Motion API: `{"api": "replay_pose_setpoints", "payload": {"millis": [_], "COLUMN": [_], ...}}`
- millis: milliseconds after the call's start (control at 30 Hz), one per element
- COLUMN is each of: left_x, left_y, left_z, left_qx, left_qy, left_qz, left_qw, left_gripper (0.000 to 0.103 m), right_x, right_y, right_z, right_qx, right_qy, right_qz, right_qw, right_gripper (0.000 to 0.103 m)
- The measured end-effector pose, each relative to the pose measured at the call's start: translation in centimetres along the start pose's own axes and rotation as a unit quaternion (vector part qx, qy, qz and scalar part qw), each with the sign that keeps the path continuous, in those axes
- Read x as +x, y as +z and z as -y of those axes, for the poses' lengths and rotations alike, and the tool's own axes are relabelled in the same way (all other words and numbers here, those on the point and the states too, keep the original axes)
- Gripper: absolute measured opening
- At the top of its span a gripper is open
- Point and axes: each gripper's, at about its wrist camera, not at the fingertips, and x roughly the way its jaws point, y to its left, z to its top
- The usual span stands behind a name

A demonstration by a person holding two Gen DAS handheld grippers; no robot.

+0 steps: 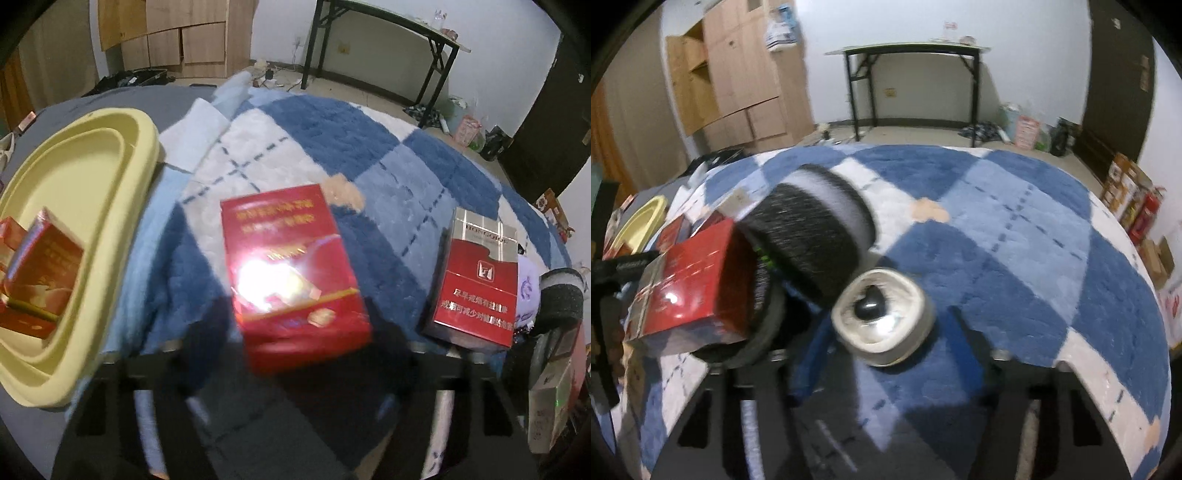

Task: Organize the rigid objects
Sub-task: 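Grasp a red Diamond pack with left tool while right tool grasps the silver tin, then carry the red pack to the yellow tray with left tool while right tool carries the tin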

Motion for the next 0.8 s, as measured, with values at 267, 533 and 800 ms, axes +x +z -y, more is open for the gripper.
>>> {"api": "replay_pose_setpoints", "payload": {"millis": [267, 533, 800], "left_x": [-0.1, -0.7, -8.4], "left_y": [-0.4, 0.4, 1.7], "left_z": [-0.7, 0.2, 1.9], "left_qx": [0.021, 0.061, 0.113], "left_qy": [-0.033, -0.025, -0.019], "left_qz": [0.014, 0.016, 0.09], "left_qw": [0.9992, 0.9977, 0.9893], "left_gripper": [0.063, 0.059, 0.059], "right_x": [-0.7, -0.4, -3.2], "right_y": [-0.3, -0.1, 1.2], "right_z": [0.2, 0.0, 1.7], "right_qx": [-0.002, -0.002, 0.025], "right_qy": [-0.024, -0.018, -0.024], "right_qz": [0.015, 0.006, 0.033], "right_qw": [1.0, 1.0, 0.999], "right_gripper": [0.052, 0.052, 0.052]}}
